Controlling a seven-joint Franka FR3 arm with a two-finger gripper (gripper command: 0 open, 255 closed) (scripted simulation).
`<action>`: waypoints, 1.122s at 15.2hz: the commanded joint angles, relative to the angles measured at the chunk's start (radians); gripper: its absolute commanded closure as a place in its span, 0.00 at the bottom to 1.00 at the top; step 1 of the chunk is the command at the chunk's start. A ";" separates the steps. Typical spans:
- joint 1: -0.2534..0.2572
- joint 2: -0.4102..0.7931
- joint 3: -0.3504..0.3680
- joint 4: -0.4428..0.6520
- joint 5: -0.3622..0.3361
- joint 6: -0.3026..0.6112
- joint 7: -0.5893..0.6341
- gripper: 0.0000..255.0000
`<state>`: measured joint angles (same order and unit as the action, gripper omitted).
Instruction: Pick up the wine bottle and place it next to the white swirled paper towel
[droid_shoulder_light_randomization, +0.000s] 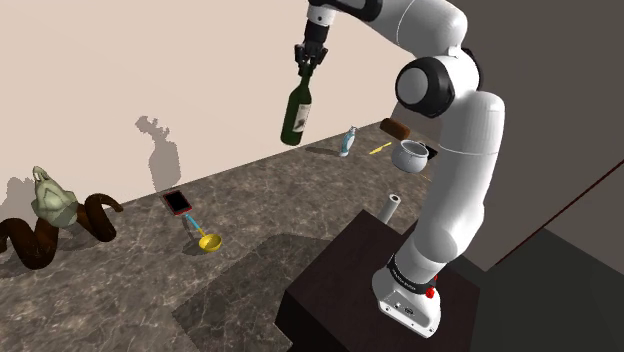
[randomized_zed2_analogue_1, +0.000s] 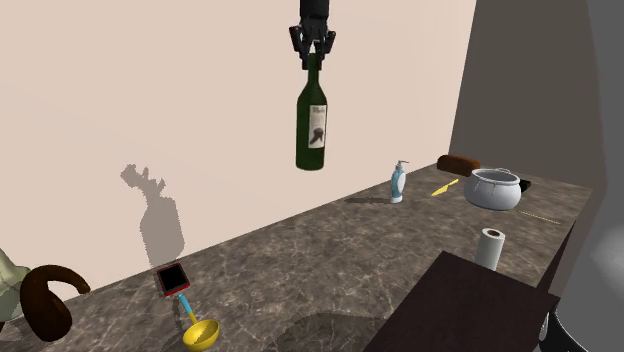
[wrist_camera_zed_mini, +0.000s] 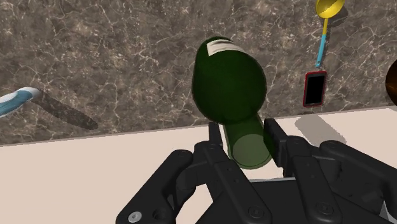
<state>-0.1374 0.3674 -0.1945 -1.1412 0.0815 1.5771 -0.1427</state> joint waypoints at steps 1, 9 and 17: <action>-0.020 -0.042 -0.011 -0.061 -0.002 0.018 -0.035 1.00; -0.101 -0.201 -0.068 -0.281 -0.013 0.078 -0.185 1.00; -0.190 -0.283 -0.141 -0.386 -0.017 0.097 -0.352 1.00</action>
<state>-0.3145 0.0949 -0.3242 -1.5124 0.0652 1.6692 -0.4684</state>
